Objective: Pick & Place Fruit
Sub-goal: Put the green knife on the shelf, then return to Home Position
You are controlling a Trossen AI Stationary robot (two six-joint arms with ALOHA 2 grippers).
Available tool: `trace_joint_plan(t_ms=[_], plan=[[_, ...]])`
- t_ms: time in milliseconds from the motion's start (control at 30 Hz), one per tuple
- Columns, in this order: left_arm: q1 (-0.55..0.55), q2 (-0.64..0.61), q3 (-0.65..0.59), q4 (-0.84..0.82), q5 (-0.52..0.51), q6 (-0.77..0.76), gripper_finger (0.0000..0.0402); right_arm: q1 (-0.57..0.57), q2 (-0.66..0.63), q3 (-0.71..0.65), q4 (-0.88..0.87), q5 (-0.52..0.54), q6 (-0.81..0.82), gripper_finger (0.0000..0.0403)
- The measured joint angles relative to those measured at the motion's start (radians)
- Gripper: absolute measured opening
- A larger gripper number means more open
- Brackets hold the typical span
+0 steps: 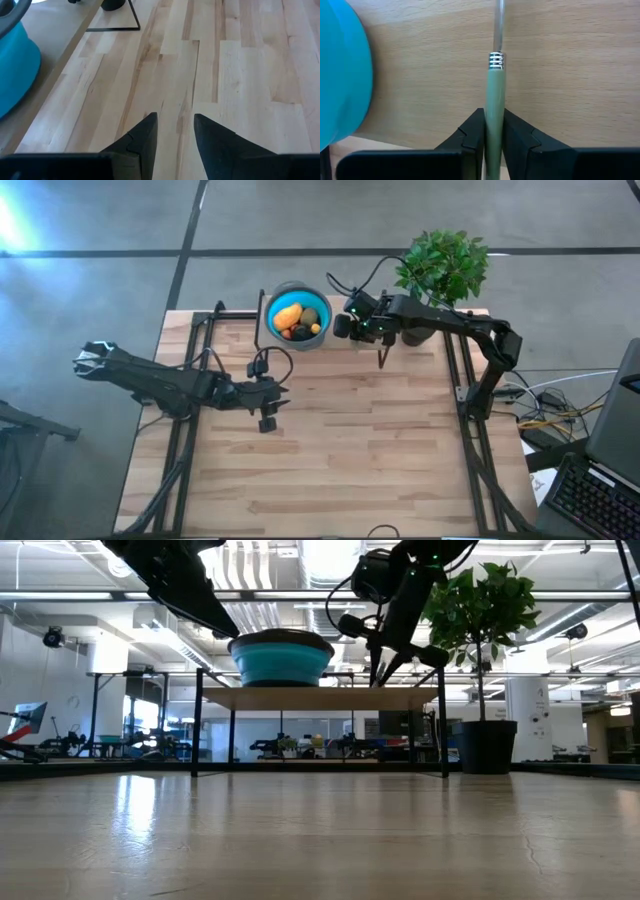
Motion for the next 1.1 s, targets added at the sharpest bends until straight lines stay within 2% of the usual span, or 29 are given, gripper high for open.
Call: trace_joint_plan(t_ms=[233, 600, 1100], plan=[[0.000, 0.000, 0.000, -0.003, 0.000, 0.000, 0.0133, 0.000, 0.001, -0.001, 0.002, 0.004, -0.005, 0.0068], [0.000, 0.000, 0.000, -0.004, 0.000, -0.002, 0.0133, 0.000, -0.004, -0.002, 0.002, 0.021, -0.029, 0.0047], [0.000, 0.000, 0.000, -0.005, 0.000, -0.009, 0.0133, -0.002, -0.020, -0.001, 0.002, 0.056, -0.060, 0.0114]])
